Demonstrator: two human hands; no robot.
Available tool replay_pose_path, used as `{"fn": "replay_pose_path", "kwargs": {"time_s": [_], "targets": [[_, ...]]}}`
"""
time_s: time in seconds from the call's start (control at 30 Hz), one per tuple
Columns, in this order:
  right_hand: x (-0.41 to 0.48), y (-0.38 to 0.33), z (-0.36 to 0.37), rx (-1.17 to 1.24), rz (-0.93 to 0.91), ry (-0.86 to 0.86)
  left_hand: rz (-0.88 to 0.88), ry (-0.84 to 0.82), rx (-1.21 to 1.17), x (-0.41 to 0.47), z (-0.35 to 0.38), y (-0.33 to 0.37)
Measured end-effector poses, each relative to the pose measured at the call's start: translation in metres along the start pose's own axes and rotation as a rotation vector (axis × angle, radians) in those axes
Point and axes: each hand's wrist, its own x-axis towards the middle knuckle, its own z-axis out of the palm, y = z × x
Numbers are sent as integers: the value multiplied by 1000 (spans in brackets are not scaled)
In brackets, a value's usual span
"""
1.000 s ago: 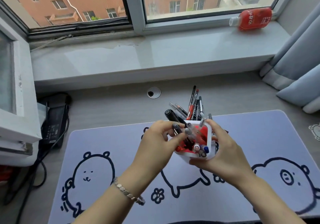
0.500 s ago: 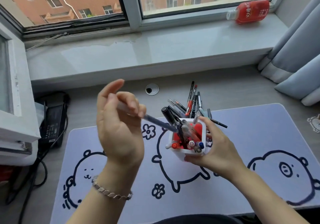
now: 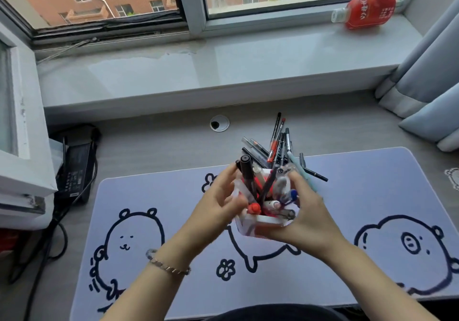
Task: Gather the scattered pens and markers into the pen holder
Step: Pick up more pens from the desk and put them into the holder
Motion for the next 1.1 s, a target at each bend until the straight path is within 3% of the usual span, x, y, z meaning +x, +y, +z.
{"fn": "replay_pose_path", "kwargs": {"time_s": [0.13,0.23,0.33,0.37,0.43,0.5,0.57,0.7,0.83,0.93,1.1], "targets": [[9,9,11,-136,18,-36,-32,-189,229,-6,-11,-13],[14,16,8,-95,41,-196,-58,-8,341,-5,-9,-22],[28,28,-14,-294,37,-421,30,127,429,-6,0,-36],[36,36,-23,-377,28,-378,53,156,448,-7,1,-42],[51,55,-40,-474,43,-92,79,259,452,-7,-1,-49],[65,72,-47,-548,192,170,60,347,394,-5,-3,-50],[76,85,-42,-687,330,183,37,381,262,-1,-6,-48],[84,97,-27,-932,290,76,-8,397,314,4,-15,-45],[71,95,-34,-791,293,220,-35,404,308,10,-19,-46],[46,88,-48,-558,377,332,-27,429,325,13,-22,-52],[21,55,-52,187,473,307,-60,420,278,13,-24,-60]]}}
